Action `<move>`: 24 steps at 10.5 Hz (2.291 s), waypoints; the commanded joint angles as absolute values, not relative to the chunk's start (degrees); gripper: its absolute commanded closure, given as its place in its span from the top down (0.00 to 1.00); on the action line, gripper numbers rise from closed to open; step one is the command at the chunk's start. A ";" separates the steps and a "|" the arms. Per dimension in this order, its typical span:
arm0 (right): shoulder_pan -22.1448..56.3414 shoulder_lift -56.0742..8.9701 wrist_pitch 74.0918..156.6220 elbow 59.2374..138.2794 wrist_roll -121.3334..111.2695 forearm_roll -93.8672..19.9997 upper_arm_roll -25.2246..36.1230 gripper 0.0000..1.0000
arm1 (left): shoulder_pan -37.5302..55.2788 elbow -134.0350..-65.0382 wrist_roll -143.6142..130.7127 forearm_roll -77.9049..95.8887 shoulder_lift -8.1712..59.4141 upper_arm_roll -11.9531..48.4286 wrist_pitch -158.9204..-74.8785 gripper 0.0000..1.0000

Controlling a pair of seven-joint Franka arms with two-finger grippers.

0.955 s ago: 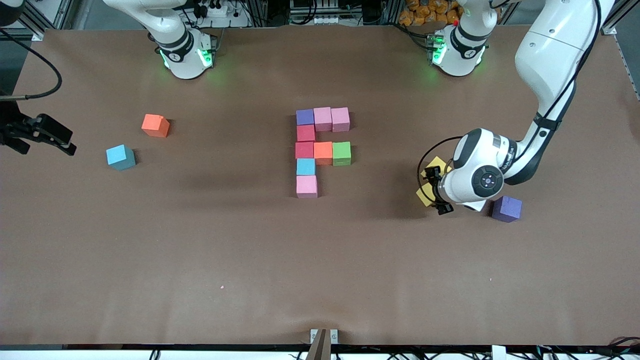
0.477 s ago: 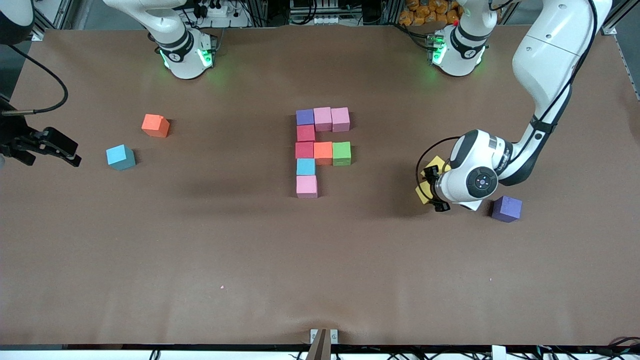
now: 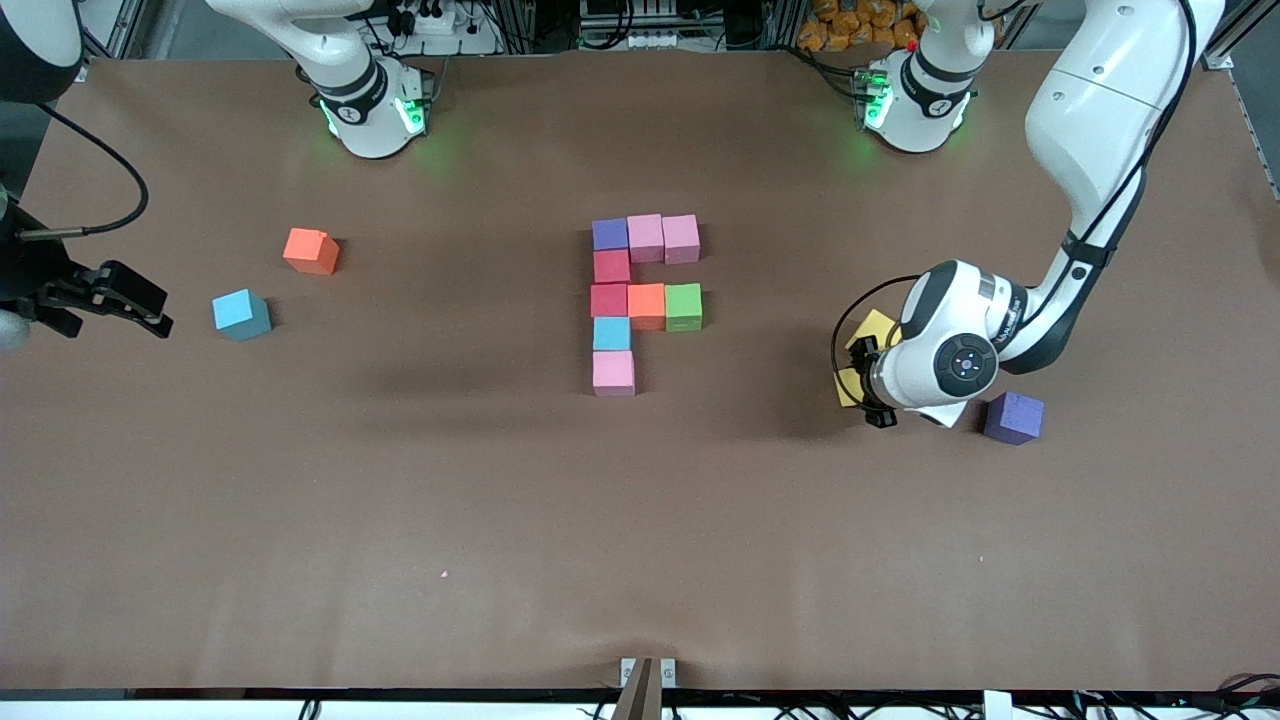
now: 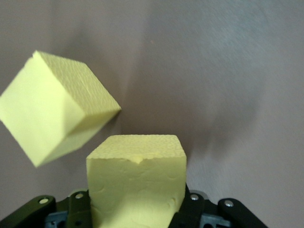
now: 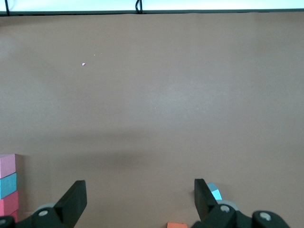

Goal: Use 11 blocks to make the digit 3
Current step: 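Grasp one yellow block with the left gripper, then carry the yellow block with the left gripper to the digit shape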

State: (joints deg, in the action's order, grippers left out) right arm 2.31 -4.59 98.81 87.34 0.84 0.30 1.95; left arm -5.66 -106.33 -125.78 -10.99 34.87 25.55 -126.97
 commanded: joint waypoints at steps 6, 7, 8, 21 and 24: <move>1.85 -3.43 99.14 89.21 -0.53 -0.97 1.67 1.00 | 6.23 -92.13 -123.31 -12.04 39.72 25.40 -124.37 0.35; 1.67 -3.25 99.05 89.30 -0.70 -0.97 1.67 1.00 | 7.72 -90.89 -123.31 -11.95 40.07 25.05 -124.19 0.34; 1.93 -3.16 99.31 89.56 -0.96 -1.05 1.67 1.00 | 9.56 -89.75 -123.31 -11.87 40.25 24.35 -123.93 0.34; 0.44 -3.08 97.91 89.56 -0.53 2.80 1.58 1.00 | 29.97 -74.18 -135.31 -10.46 51.33 15.64 -122.61 0.34; -0.18 -2.29 98.70 91.32 -0.27 3.16 1.84 1.00 | 30.15 -74.27 -137.97 -8.62 51.33 15.64 -122.61 0.34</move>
State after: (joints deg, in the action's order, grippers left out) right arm 0.49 -4.24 98.15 89.15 -0.33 2.38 2.13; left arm 29.47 -76.25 -135.82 -9.96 50.80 16.30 -124.06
